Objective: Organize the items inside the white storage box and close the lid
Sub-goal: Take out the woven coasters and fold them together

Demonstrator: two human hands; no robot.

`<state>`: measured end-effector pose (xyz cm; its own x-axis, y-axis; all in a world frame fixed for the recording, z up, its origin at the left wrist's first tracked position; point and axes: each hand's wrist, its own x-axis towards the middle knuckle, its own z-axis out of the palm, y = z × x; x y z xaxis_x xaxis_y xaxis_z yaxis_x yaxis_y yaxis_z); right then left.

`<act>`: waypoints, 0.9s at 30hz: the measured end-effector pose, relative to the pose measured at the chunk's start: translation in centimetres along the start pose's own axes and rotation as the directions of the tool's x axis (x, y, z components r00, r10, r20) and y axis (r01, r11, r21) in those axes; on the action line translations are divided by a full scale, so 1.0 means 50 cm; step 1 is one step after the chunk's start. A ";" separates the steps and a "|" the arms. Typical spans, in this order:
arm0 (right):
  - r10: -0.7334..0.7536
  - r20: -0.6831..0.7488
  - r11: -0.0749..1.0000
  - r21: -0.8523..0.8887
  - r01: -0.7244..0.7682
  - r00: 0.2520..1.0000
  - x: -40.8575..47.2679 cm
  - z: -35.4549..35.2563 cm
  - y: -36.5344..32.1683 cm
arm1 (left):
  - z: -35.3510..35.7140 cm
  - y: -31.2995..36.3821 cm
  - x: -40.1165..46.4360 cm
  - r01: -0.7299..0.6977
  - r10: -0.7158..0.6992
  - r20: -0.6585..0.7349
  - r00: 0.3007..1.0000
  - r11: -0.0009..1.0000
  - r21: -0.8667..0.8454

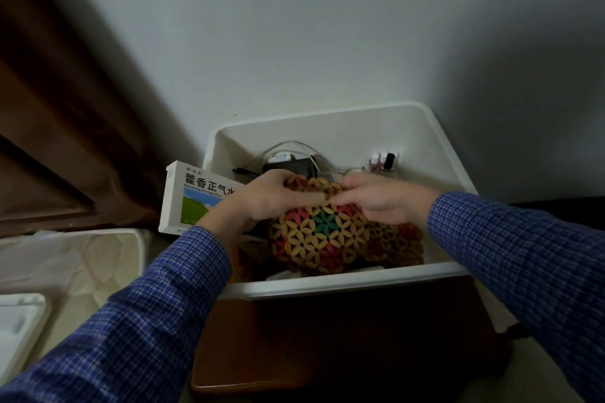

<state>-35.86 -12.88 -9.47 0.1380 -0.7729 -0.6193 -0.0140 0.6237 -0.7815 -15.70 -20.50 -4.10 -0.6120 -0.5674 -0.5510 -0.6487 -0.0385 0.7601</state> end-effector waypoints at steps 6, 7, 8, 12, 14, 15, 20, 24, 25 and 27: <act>-0.103 -0.347 0.900 -0.432 -0.061 0.932 -0.010 -0.049 -0.020 | -0.009 -0.009 0.002 -0.048 0.059 -0.065 0.996 0.988 0.148; -0.130 -0.397 0.806 -0.576 -0.137 0.909 -0.009 -0.067 -0.020 | -0.015 -0.008 -0.001 -0.053 0.060 -0.043 0.997 0.988 0.145; -0.107 -0.396 0.695 -0.686 -0.217 0.912 -0.007 -0.079 -0.017 | -0.020 -0.006 -0.004 -0.059 0.063 -0.021 0.998 0.988 0.140; 0.135 -0.327 0.485 -0.801 -0.351 0.935 0.007 -0.075 0.025 | -0.036 -0.005 -0.015 -0.035 0.035 0.009 0.999 0.999 0.007; 0.110 -0.319 0.491 -0.806 -0.331 0.941 0.014 -0.069 0.030 | -0.035 -0.009 -0.017 -0.016 0.018 0.030 0.999 0.996 -0.089; 0.090 -0.328 0.490 -0.807 -0.328 0.940 0.016 -0.070 0.029 | -0.032 -0.010 -0.016 -0.007 0.011 0.031 0.999 0.991 -0.131; 0.154 -0.271 0.491 -0.813 -0.312 0.950 0.007 -0.069 0.016 | -0.019 -0.012 -0.013 0.009 -0.025 -0.064 0.998 0.973 -0.231; 0.104 -0.268 0.580 -0.766 -0.277 0.958 0.001 -0.060 0.012 | -0.019 -0.016 -0.012 0.020 -0.058 -0.104 0.993 0.941 -0.338; 0.088 -0.262 0.577 -0.773 -0.264 0.961 -0.001 -0.058 0.010 | -0.019 -0.016 -0.011 0.020 -0.066 -0.122 0.990 0.936 -0.350; 0.040 -0.251 0.583 -0.780 -0.227 0.967 -0.005 -0.055 0.009 | -0.017 -0.018 -0.010 0.017 -0.074 -0.148 0.986 0.935 -0.353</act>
<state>-38.64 -12.74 -9.86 -0.1158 -0.7518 -0.6491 -0.8119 0.4481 -0.3742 -14.42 -20.90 -4.21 -0.4887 -0.6786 -0.5484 -0.4575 -0.3359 0.8233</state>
